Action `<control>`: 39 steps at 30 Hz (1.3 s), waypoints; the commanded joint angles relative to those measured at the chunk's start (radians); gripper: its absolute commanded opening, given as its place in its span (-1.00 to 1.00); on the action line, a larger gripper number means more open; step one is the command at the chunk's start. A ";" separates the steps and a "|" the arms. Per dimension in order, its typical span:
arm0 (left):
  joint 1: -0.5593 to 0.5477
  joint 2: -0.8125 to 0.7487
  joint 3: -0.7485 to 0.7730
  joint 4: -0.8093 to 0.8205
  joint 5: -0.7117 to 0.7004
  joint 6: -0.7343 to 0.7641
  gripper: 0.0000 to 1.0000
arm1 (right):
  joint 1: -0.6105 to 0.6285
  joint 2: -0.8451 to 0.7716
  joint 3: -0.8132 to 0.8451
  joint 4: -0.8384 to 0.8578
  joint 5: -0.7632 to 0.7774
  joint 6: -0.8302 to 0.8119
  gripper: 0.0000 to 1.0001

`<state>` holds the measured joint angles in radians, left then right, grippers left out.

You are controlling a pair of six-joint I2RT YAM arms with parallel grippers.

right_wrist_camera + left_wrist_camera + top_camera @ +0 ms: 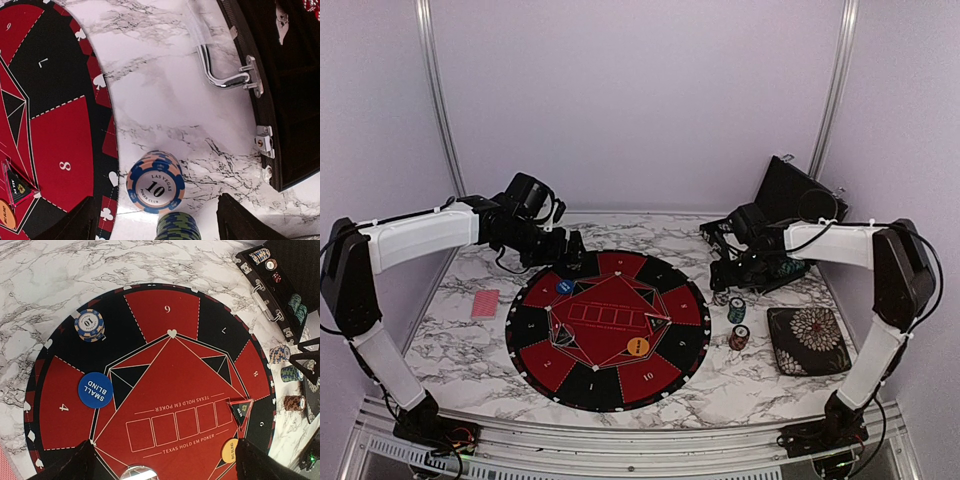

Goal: Distribute texas hold em gaming equipment
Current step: Pick up the pile of poker chips from the pile of poker chips.

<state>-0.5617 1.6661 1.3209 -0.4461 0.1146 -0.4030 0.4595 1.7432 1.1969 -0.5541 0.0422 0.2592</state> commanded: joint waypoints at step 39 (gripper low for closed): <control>0.006 0.008 -0.014 0.019 0.053 0.006 0.98 | 0.037 0.144 0.105 0.003 0.074 0.005 0.24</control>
<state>-0.5617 1.6676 1.3197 -0.4458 0.1574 -0.4007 0.4812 1.8683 1.2739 -0.5552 0.0994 0.2577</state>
